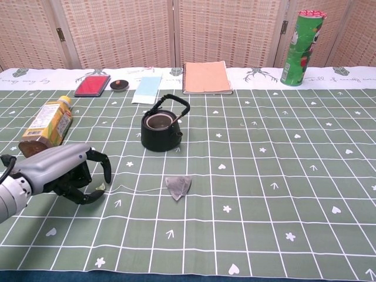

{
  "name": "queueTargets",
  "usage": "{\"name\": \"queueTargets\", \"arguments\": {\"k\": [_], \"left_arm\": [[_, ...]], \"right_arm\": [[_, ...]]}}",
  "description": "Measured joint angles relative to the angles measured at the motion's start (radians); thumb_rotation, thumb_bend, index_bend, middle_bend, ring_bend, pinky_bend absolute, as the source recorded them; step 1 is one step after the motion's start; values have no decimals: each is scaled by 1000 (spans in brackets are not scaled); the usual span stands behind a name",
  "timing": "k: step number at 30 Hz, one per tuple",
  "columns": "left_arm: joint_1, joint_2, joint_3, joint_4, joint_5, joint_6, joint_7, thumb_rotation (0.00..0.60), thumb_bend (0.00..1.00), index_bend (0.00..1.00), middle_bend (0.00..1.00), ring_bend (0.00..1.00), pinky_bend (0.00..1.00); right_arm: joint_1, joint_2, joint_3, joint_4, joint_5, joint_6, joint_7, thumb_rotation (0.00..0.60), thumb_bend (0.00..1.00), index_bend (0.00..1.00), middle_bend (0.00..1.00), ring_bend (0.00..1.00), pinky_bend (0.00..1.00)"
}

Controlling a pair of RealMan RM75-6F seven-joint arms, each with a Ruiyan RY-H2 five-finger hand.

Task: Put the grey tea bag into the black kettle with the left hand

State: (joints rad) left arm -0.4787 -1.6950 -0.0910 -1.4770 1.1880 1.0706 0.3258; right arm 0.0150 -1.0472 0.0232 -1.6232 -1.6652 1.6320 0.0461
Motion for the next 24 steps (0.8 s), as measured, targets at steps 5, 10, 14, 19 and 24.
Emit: {"name": "queueTargets", "arguments": {"k": [5, 10, 14, 19, 24], "left_arm": [[-1, 2, 2, 7, 4, -4, -16, 600, 366, 469, 1000, 996, 964], [-2, 3, 4, 20, 10, -11, -43, 600, 367, 477, 1000, 996, 964], [-3, 5, 7, 29, 17, -19, -68, 600, 367, 480, 1000, 996, 964], [-8, 9, 14, 46, 51, -29, -117, 600, 368, 496, 1000, 995, 964], [-11, 5, 19, 80, 69, -36, -152, 600, 370, 518, 1000, 995, 964]], "right_arm": [[-2, 2, 2, -2, 3, 3, 2, 600, 478, 0, 0, 0, 0], [-5, 6, 1, -3, 3, 6, 8, 600, 478, 0, 0, 0, 0], [-7, 17, -6, -8, -1, 2, 19, 600, 478, 0, 0, 0, 0], [-7, 27, -14, -14, -9, -6, 25, 600, 478, 0, 0, 0, 0], [-8, 31, -16, -15, -14, -5, 29, 600, 478, 0, 0, 0, 0]]}}
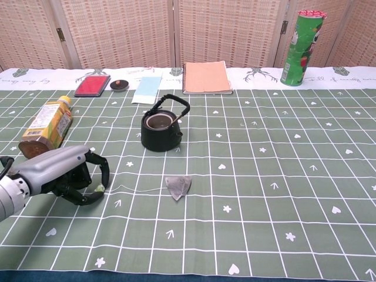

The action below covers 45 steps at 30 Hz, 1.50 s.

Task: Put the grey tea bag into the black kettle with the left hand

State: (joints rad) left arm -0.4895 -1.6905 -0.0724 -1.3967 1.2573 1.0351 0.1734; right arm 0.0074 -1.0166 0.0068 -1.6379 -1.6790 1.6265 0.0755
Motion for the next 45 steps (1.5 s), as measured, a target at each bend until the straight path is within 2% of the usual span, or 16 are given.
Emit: {"name": "queueTargets", "arguments": {"k": [13, 22, 33, 45], "left_arm": [[-2, -12, 4, 65, 39, -2, -76, 600, 372, 549, 1000, 995, 964], [0, -12, 4, 84, 52, 2, -102, 600, 410, 623, 1000, 995, 964], [4, 9, -5, 77, 54, 22, -88, 600, 458, 638, 1000, 994, 964], [-6, 65, -52, 5, 73, 91, -9, 600, 461, 646, 1000, 994, 964]], "right_arm": [[-1, 6, 0, -3, 5, -4, 6, 600, 478, 0, 0, 0, 0], [-1, 6, 0, -4, 4, -7, 3, 600, 478, 0, 0, 0, 0], [-9, 10, 4, -3, 8, 13, 18, 600, 477, 0, 0, 0, 0], [-26, 14, 12, 12, 5, 54, 61, 600, 478, 0, 0, 0, 0]]}}
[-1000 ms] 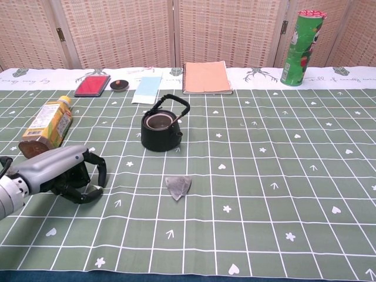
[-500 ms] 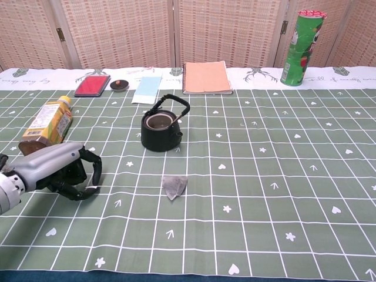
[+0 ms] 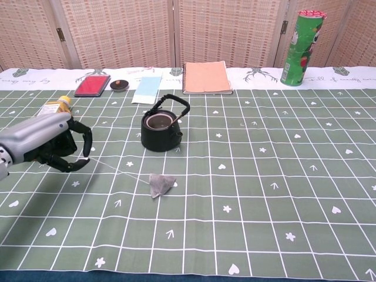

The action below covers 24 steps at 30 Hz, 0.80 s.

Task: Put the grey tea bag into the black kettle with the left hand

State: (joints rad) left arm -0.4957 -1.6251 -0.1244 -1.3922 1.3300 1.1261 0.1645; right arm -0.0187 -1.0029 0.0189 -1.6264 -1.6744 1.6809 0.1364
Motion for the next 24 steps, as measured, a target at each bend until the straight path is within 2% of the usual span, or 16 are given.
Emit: {"name": "queueTargets", "arguments": {"k": [12, 18, 24], "left_arm": [[-49, 41, -74, -196, -10, 57, 230, 600, 461, 646, 1000, 993, 964], [-111, 39, -144, -256, -45, 77, 409, 600, 461, 655, 1000, 994, 964], [-166, 31, -206, -291, -87, 103, 508, 600, 461, 656, 1000, 994, 964]], "right_arm": [[-7, 3, -7, 4, -24, 17, 19, 600, 477, 0, 0, 0, 0], [-6, 7, -16, 11, -44, 18, 31, 600, 478, 0, 0, 0, 0], [-5, 8, -21, 16, -54, 17, 37, 600, 477, 0, 0, 0, 0]]}}
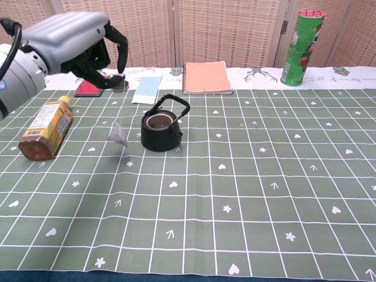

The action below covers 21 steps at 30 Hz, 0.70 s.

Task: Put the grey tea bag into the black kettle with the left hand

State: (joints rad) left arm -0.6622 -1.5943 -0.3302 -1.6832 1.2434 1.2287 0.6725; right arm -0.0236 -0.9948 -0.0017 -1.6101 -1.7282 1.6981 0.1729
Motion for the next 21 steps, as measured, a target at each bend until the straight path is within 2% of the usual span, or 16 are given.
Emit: {"name": "queueTargets", "arguments": {"k": [10, 21], "left_arm": [[-44, 8, -51, -28, -48, 53, 62, 600, 462, 657, 1000, 994, 964], [-101, -27, -67, 25, -82, 52, 61, 600, 463, 657, 1000, 994, 964]], "right_arm": [[6, -3, -5, -5, -7, -12, -16, 600, 477, 0, 0, 0, 0], [-6, -1, -4, 11, -18, 25, 7, 600, 478, 0, 0, 0, 0]]}}
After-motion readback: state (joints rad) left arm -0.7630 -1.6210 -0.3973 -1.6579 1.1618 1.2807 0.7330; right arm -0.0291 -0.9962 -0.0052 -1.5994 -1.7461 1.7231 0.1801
